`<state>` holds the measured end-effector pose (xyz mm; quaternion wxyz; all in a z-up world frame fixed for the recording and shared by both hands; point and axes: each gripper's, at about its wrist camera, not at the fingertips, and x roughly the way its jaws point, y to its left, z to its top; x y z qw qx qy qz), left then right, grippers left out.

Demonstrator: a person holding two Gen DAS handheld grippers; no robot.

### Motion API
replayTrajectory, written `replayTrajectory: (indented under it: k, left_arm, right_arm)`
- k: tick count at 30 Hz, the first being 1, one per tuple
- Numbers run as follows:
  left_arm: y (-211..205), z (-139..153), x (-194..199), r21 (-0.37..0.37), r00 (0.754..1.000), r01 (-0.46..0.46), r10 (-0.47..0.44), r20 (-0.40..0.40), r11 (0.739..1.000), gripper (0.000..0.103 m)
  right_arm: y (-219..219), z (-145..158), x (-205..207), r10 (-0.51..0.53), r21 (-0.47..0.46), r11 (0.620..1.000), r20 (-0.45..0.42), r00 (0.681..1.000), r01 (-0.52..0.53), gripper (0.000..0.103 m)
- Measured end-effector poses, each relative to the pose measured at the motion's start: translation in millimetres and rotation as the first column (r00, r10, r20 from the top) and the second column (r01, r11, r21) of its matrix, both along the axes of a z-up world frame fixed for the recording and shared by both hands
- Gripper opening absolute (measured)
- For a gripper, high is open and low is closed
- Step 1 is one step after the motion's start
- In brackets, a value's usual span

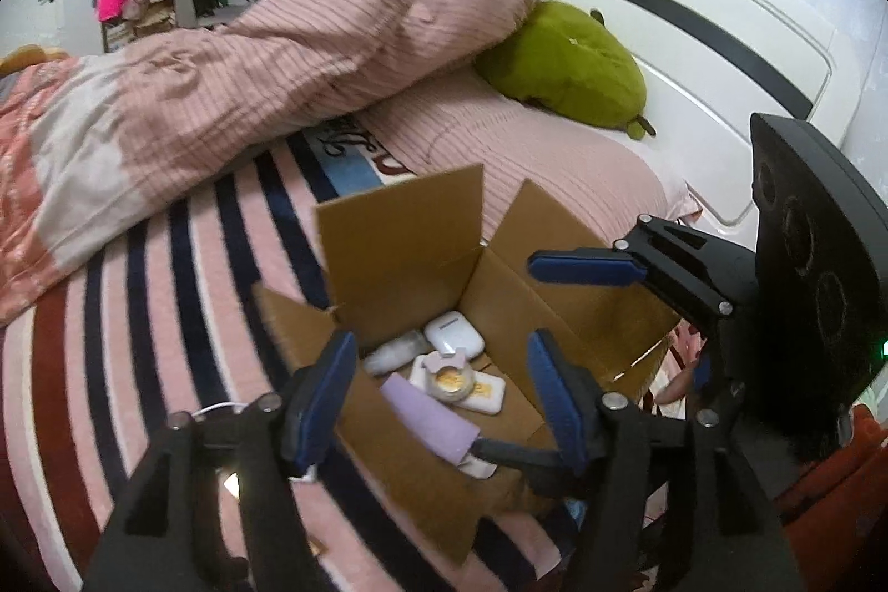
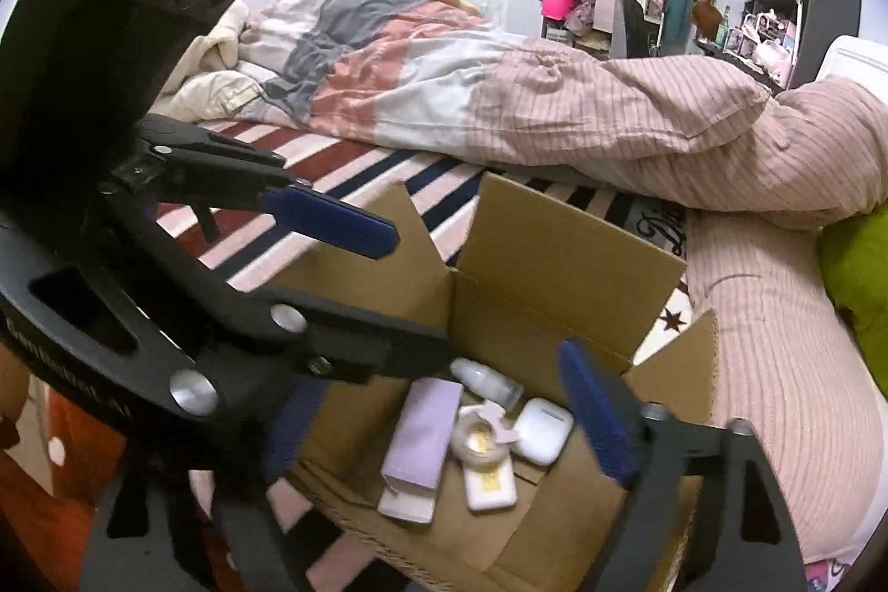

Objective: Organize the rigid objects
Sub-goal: 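Lower the tape roll into the cardboard box and open the right gripper, then grasp the gold stick with the right gripper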

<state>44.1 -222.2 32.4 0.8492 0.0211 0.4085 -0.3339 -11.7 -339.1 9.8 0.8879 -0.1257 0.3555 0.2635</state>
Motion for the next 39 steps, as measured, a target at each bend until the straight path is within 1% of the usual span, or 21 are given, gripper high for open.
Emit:
replayTrajectory:
  k: [1,5,10,12,14,16,19,21,22,23,24,28,29,30,31,32,33,36,37,38,39]
  left_arm:
    - [8,3,-3,-0.004,1.0,-0.013,0.013,0.013,1.0,0.067]
    - [46,10,-16,-0.017,0.996,-0.075,0.076,0.047,0.997,0.067]
    - [109,9,-36,-0.039,0.979,-0.189,0.191,0.067,0.981,0.068]
    - [136,3,-42,-0.035,0.966,-0.246,0.248,0.072,0.969,0.068]
    - [161,-5,-48,-0.031,0.953,-0.292,0.293,0.072,0.956,0.068]
    - [185,-18,-51,-0.036,0.938,-0.34,0.342,0.053,0.94,0.068]
    - [214,-39,-55,-0.036,0.916,-0.4,0.401,0.022,0.916,0.068]
    - [228,-53,-57,-0.021,0.902,-0.431,0.431,0.002,0.902,0.069]
    - [233,-59,-57,-0.013,0.897,-0.442,0.442,-0.007,0.897,0.069]
    - [238,-66,-58,-0.007,0.891,-0.453,0.453,-0.019,0.892,0.069]
    - [242,-73,-58,-0.005,0.888,-0.46,0.459,-0.032,0.888,0.069]
    - [254,-92,-59,-0.017,0.88,-0.472,0.469,-0.077,0.882,0.069]
    - [254,-95,-59,-0.015,0.879,-0.472,0.469,-0.082,0.882,0.069]
    - [254,-97,-58,-0.01,0.88,-0.471,0.468,-0.084,0.882,0.069]
    - [253,-99,-57,-0.005,0.88,-0.469,0.467,-0.083,0.883,0.069]
    - [252,-101,-57,0.003,0.881,-0.467,0.466,-0.084,0.884,0.069]
    - [252,-102,-56,0.007,0.881,-0.467,0.466,-0.084,0.884,0.069]
    - [252,-105,-53,0.011,0.88,-0.466,0.465,-0.093,0.885,0.069]
    - [252,-105,-52,0.011,0.881,-0.465,0.464,-0.096,0.885,0.069]
    - [252,-104,-52,0.012,0.881,-0.465,0.464,-0.097,0.885,0.069]
    - [251,-103,-52,0.014,0.881,-0.464,0.463,-0.096,0.886,0.069]
  right_arm:
    - [3,4,-2,-0.001,0.007,1.0,0.003,1.0,0.001,0.09]
    - [22,14,-5,0.002,0.033,0.999,0.001,1.0,-0.002,0.091]
    - [59,22,-10,-0.012,0.022,1.0,0.055,0.998,0.01,0.092]
    - [84,21,-13,0.021,0.003,1.0,0.06,0.998,-0.021,0.092]
    - [104,18,-15,0.056,-0.006,0.998,0.044,0.997,-0.056,0.092]
    - [127,13,-18,0.101,-0.005,0.995,0.037,0.994,-0.1,0.092]
    - [155,-2,-17,0.136,-0.015,0.991,-0.005,0.991,-0.136,0.091]
    - [172,-18,-15,0.153,-0.023,0.988,-0.042,0.987,-0.154,0.084]
    - [179,-26,-14,0.158,-0.026,0.987,-0.062,0.986,-0.16,0.075]
    - [186,-39,-13,0.158,-0.028,0.986,-0.093,0.983,-0.162,0.07]
    - [190,-46,-11,0.155,-0.03,0.987,-0.11,0.982,-0.159,0.069]
    - [199,-87,-2,0.085,-0.039,0.995,-0.2,0.976,-0.095,0.051]
    - [198,-97,1,0.056,-0.043,0.997,-0.224,0.973,-0.067,0.05]
    - [197,-104,3,0.029,-0.053,0.998,-0.233,0.972,-0.043,0.049]
    - [195,-112,4,-0.006,-0.076,0.997,-0.233,0.972,-0.012,0.046]
    - [193,-121,6,-0.047,-0.106,0.994,-0.235,0.971,0.022,0.039]
    - [190,-129,8,-0.079,-0.123,0.991,-0.24,0.968,0.051,0.036]
    - [182,-139,14,-0.114,-0.112,0.99,-0.282,0.953,0.085,0.027]
    - [181,-142,15,-0.123,-0.119,0.989,-0.284,0.951,0.092,0.019]
    - [180,-144,16,-0.133,-0.136,0.986,-0.27,0.954,0.099,0.016]
    - [180,-145,15,-0.132,-0.144,0.985,-0.26,0.956,0.097,0.016]
